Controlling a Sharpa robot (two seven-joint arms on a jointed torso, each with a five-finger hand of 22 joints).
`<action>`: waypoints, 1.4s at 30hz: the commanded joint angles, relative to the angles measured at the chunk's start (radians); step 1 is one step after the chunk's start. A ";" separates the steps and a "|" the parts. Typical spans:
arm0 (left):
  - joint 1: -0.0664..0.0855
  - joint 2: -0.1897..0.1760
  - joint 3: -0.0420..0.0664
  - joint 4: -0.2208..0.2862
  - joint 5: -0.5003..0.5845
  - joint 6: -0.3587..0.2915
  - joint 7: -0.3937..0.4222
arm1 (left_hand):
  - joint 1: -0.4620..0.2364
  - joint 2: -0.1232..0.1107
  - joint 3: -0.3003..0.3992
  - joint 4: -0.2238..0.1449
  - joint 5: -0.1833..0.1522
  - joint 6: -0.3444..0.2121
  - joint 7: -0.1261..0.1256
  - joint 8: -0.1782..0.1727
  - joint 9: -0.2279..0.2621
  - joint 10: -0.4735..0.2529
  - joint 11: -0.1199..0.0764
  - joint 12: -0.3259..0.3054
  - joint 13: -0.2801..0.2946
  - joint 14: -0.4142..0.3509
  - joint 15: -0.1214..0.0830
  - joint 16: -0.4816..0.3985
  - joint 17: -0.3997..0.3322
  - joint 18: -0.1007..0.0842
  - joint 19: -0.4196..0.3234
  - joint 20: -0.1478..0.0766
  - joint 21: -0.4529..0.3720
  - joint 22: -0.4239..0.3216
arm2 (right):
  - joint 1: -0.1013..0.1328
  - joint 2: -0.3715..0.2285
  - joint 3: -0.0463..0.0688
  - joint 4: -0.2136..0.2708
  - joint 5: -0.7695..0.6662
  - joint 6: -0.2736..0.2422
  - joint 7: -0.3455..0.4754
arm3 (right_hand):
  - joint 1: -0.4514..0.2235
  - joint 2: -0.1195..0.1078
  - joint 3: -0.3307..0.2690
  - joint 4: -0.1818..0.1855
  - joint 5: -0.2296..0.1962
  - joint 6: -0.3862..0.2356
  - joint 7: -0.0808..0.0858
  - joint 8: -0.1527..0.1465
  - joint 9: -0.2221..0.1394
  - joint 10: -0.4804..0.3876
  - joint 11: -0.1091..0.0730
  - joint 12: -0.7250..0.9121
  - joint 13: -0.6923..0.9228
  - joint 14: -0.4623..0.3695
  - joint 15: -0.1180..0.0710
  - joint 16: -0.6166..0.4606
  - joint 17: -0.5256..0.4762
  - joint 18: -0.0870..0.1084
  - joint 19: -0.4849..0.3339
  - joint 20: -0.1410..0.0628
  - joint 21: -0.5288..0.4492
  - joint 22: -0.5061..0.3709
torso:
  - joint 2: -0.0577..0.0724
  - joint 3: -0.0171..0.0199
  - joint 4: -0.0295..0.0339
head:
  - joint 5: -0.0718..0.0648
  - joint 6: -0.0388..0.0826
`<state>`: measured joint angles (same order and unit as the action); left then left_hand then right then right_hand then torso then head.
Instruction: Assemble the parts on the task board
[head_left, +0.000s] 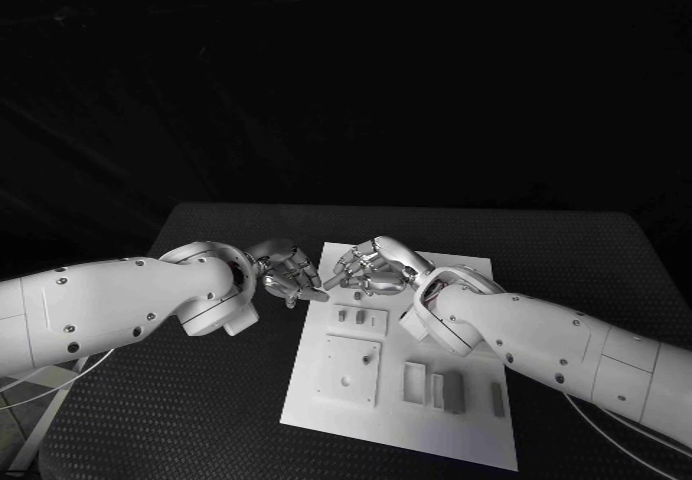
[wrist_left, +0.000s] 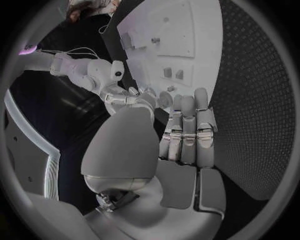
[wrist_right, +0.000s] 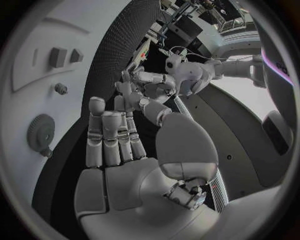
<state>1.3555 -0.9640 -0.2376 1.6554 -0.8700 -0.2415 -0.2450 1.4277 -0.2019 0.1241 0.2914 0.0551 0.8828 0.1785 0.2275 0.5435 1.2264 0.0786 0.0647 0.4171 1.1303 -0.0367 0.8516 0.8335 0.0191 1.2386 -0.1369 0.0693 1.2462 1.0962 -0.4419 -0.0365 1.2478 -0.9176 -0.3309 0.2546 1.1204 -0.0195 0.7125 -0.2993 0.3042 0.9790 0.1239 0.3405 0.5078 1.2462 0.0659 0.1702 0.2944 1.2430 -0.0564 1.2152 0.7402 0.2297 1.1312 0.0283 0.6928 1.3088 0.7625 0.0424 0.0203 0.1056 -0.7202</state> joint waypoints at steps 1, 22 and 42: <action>0.003 -0.010 0.001 -0.006 0.002 0.032 0.007 | 0.004 -0.010 -0.008 -0.001 -0.006 -0.009 0.000 -0.002 -0.002 -0.010 0.001 0.000 -0.001 -0.003 0.007 -0.006 -0.001 0.023 0.001 0.007 -0.004 -0.002 | -0.001 -0.007 0.000 0.003 0.000 0.000 0.006 | 0.009 0.016 0.010 0.005 0.006 0.018 -0.004 0.013 0.016 0.037 -0.020 0.005 0.001 -0.002 -0.009 0.003 0.001 0.032 -0.001 -0.007 0.005 0.019 | 0.000 -0.0002 0.0005 | 0.000 -0.001; 0.027 -0.042 0.001 -0.197 0.326 -0.167 0.225 | 0.142 0.042 0.037 -0.005 -0.002 0.029 -0.016 0.027 -0.003 0.004 -0.002 0.006 0.001 -0.011 0.005 -0.011 -0.009 0.019 -0.009 0.010 -0.004 -0.024 | 0.007 -0.141 0.000 0.201 -0.413 0.092 -0.054 | 0.012 0.003 0.014 0.004 0.006 0.024 -0.007 0.016 0.020 0.043 -0.023 0.006 0.007 0.002 -0.013 0.003 0.001 0.032 0.002 -0.010 0.009 0.020 | -0.001 0.0013 -0.0021 | 0.031 -0.020; 0.032 0.007 0.001 -0.256 0.375 -0.162 0.274 | 0.140 0.048 0.041 -0.002 0.035 0.032 -0.016 0.029 -0.011 -0.004 0.002 0.004 0.000 -0.023 0.010 -0.019 -0.016 0.014 -0.022 0.013 -0.003 -0.036 | 0.040 -0.166 -0.102 0.375 -0.850 0.148 -0.075 | 0.023 -0.018 0.018 0.005 0.005 0.037 -0.013 0.021 0.026 0.055 -0.027 0.008 0.016 0.010 -0.016 -0.001 0.000 0.032 0.006 -0.013 0.012 0.019 | -0.001 -0.0018 -0.0012 | 0.051 -0.050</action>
<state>1.3854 -0.9590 -0.2372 1.3995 -0.5256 -0.3912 -0.0081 1.5780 -0.1516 0.1664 0.2865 0.0846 0.9084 0.1611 0.2527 0.5337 1.2254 0.0797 0.0697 0.4174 1.1144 -0.0283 0.8394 0.8188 0.0237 1.2243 -0.1226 0.0694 1.2113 1.1364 -0.6107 -0.1379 1.6176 -1.6545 -0.2152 0.2003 1.1351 -0.0342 0.7153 -0.3020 0.3057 0.9825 0.1204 0.3405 0.5079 1.2818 0.0542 0.1753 0.3110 1.2535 -0.0670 1.2150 0.7402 0.2299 1.1380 0.0209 0.7005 1.3088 0.7614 0.0409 0.0182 0.1557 -0.7681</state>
